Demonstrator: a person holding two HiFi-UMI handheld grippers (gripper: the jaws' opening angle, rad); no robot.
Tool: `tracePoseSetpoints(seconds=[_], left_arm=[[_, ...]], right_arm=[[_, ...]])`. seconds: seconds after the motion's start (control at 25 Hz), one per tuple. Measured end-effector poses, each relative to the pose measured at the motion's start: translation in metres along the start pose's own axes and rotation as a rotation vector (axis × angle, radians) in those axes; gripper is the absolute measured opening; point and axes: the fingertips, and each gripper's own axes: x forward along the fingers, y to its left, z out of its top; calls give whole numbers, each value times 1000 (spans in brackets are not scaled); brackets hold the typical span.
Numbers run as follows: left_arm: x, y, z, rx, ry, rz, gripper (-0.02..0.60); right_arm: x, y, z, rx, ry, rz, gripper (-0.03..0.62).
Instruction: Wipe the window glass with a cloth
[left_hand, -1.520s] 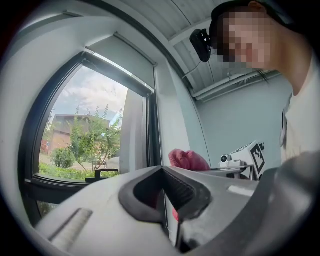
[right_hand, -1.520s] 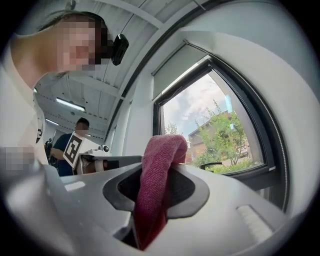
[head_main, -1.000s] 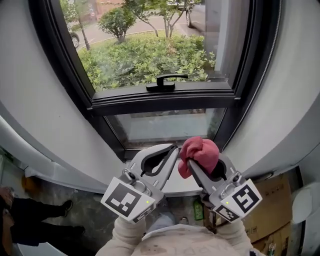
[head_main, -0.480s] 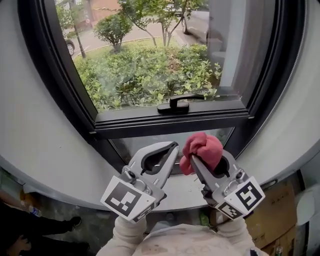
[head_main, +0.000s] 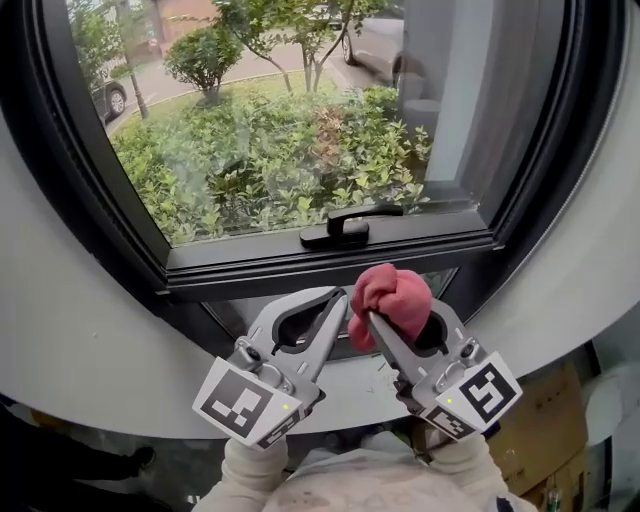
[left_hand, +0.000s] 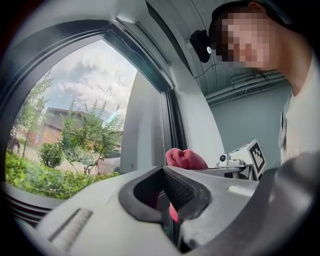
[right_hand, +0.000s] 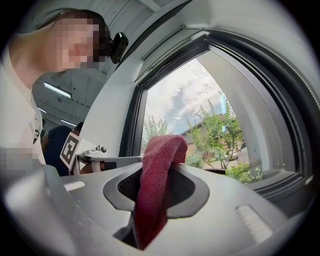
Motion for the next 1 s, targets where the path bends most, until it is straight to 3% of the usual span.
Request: tracePoseSetpoints(seconds=[0.24, 0.52, 0.76, 1.0], left_arm=[[29, 12, 2, 5, -7, 22, 0], [54, 38, 10, 10, -22, 56, 0], [59, 60, 21, 13, -20, 77, 0], [52, 81, 28, 10, -47, 89, 0]], right_arm=[[30, -43, 36, -33, -11, -14, 130], [93, -102, 120, -231, -46, -110, 130], [142, -112, 167, -297, -62, -121, 130], [179, -112, 185, -307, -59, -130, 129]])
